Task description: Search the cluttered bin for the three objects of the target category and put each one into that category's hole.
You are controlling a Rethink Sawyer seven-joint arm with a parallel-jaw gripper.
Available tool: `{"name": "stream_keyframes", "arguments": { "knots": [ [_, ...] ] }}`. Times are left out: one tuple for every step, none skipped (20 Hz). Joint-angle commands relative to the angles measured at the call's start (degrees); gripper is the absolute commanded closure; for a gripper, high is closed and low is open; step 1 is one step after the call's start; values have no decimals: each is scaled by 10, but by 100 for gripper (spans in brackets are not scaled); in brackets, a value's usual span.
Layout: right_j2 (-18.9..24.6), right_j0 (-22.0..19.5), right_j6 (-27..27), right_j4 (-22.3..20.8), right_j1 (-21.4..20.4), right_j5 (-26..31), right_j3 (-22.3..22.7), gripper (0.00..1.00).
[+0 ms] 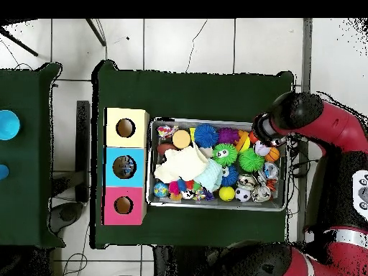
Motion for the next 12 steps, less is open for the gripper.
{"name": "stream_keyframes", "arguments": {
  "knots": [
    [65, -14, -182, -34, 39, -23, 32, 0],
    [69, -15, -196, -36, 48, -15, 20, 0],
    [74, -17, -209, -37, 56, -6, 10, 0],
    [78, -18, -219, -37, 62, 1, 3, 0],
    [80, -18, -224, -38, 61, 4, 3, 0],
    [80, -18, -225, -38, 55, 5, 6, 0],
    [79, -17, -224, -39, 48, 10, 9, 0],
    [77, -15, -223, -39, 39, 16, 12, 0],
    [76, -14, -222, -39, 31, 24, 12, 0],
    [75, -12, -222, -39, 22, 31, 13, 0],
    [74, -11, -221, -38, 14, 41, 11, 0],
    [71, -9, -221, -38, 2, 56, 11, 0]
  ]
}}
